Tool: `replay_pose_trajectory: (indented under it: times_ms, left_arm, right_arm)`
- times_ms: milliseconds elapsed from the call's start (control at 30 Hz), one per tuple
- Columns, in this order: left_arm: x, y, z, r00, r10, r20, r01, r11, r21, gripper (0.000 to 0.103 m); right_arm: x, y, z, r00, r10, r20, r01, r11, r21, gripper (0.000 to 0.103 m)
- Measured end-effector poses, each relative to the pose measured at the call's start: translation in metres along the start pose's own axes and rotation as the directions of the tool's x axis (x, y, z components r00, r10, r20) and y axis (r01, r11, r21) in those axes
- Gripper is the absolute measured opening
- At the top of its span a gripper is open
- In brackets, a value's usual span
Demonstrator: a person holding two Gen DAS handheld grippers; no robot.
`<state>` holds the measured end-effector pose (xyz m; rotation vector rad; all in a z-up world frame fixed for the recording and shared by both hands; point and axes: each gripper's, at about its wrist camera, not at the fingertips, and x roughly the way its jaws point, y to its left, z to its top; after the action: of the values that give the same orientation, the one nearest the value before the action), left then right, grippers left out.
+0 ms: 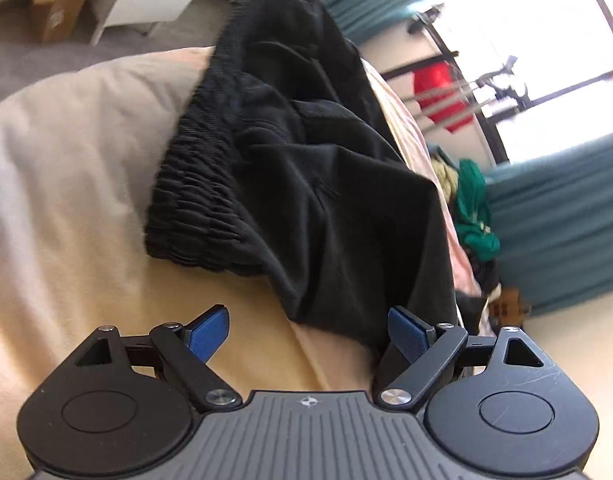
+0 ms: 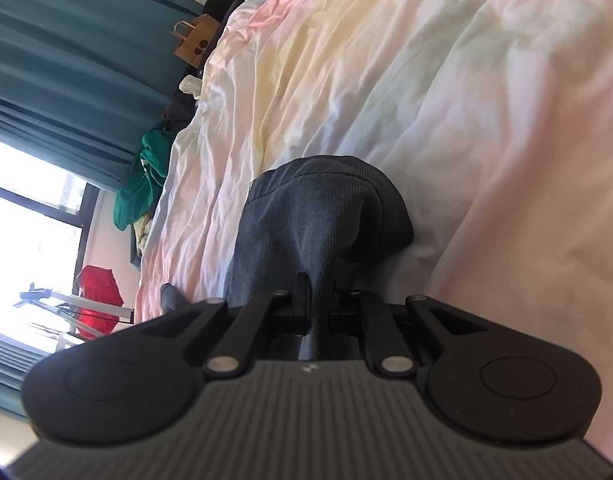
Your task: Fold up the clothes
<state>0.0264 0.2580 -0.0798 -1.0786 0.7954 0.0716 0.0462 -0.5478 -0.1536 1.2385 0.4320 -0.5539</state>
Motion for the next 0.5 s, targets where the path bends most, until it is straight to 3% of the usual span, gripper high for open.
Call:
replay_pose_trajectory:
  times_ms: [67, 133, 300, 500]
  left_arm:
    - [0.004, 0.021, 0.012, 1.0, -0.008, 0.018, 0.01, 0.993, -0.121, 0.087]
    - [0.002, 0.032, 0.022, 0.998, -0.014, 0.054, 0.023, 0.984, -0.175, 0.085]
    - [0.002, 0.036, 0.029, 0.998, -0.042, 0.051, 0.051, 0.978, -0.202, 0.085]
    - [0.001, 0.047, 0.021, 0.995, -0.082, 0.06, 0.095, 0.958, -0.271, 0.083]
  right_arm:
    - [-0.001, 0.001, -0.001, 1.0, -0.005, 0.002, 0.005, 1.0, -0.006, 0.01]
    - [-0.002, 0.003, -0.003, 1.0, -0.011, 0.007, 0.011, 1.0, -0.021, 0.01]
    - [-0.006, 0.007, -0.004, 1.0, -0.019, 0.013, 0.019, 0.999, -0.042, 0.01]
    - [-0.019, -0.006, -0.003, 1.0, 0.008, -0.023, -0.006, 0.996, 0.088, 0.011]
